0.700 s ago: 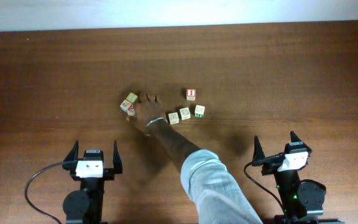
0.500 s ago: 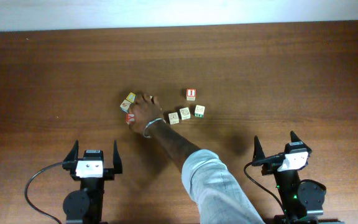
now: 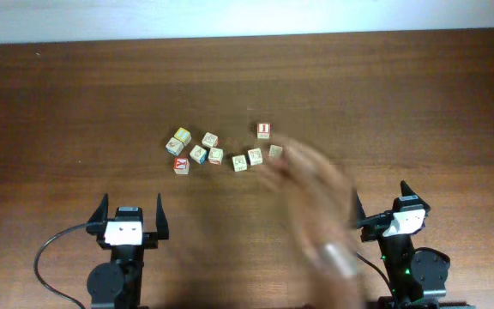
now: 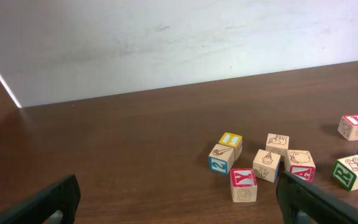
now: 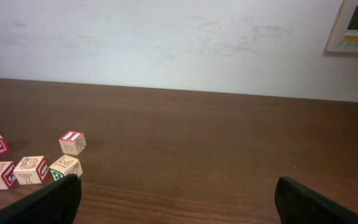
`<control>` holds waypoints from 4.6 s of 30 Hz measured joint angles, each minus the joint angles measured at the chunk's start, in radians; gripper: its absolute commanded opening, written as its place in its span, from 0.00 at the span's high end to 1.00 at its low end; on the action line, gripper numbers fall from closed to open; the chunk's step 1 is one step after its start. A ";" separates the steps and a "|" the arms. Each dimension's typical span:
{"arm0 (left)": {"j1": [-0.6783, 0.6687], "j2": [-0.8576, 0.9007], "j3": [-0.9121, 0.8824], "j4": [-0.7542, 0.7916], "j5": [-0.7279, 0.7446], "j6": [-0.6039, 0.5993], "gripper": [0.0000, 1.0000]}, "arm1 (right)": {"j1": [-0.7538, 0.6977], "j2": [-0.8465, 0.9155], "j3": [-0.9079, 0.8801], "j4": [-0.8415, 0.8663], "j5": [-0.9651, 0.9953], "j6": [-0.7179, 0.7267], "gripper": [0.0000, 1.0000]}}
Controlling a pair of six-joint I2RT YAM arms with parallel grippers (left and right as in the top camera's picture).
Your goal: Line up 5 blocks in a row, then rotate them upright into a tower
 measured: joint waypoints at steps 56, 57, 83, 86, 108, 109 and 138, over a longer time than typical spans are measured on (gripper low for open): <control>0.000 0.000 0.000 0.001 -0.036 0.022 0.01 | 0.000 0.000 0.000 0.000 0.015 0.000 0.01; 0.000 0.000 0.000 0.001 -0.044 0.026 0.01 | 0.000 0.000 0.000 0.000 0.019 0.000 0.01; 0.000 0.873 0.911 -0.426 0.138 -0.016 0.01 | 0.000 0.851 0.967 -0.467 -0.241 0.080 0.02; 0.000 1.171 1.264 -0.690 0.181 -0.017 0.01 | 0.000 1.105 1.221 -0.658 -0.340 0.081 0.02; -0.001 1.798 1.811 -1.023 0.077 -0.277 0.01 | 0.414 2.139 1.709 -0.877 -0.022 0.521 0.39; -0.001 1.798 1.811 -1.020 0.056 -0.295 0.01 | 0.424 2.139 1.698 -0.866 0.017 0.556 0.41; -0.001 1.798 1.811 -1.019 0.022 -0.320 0.01 | 0.462 2.076 1.634 -1.104 0.088 0.494 0.77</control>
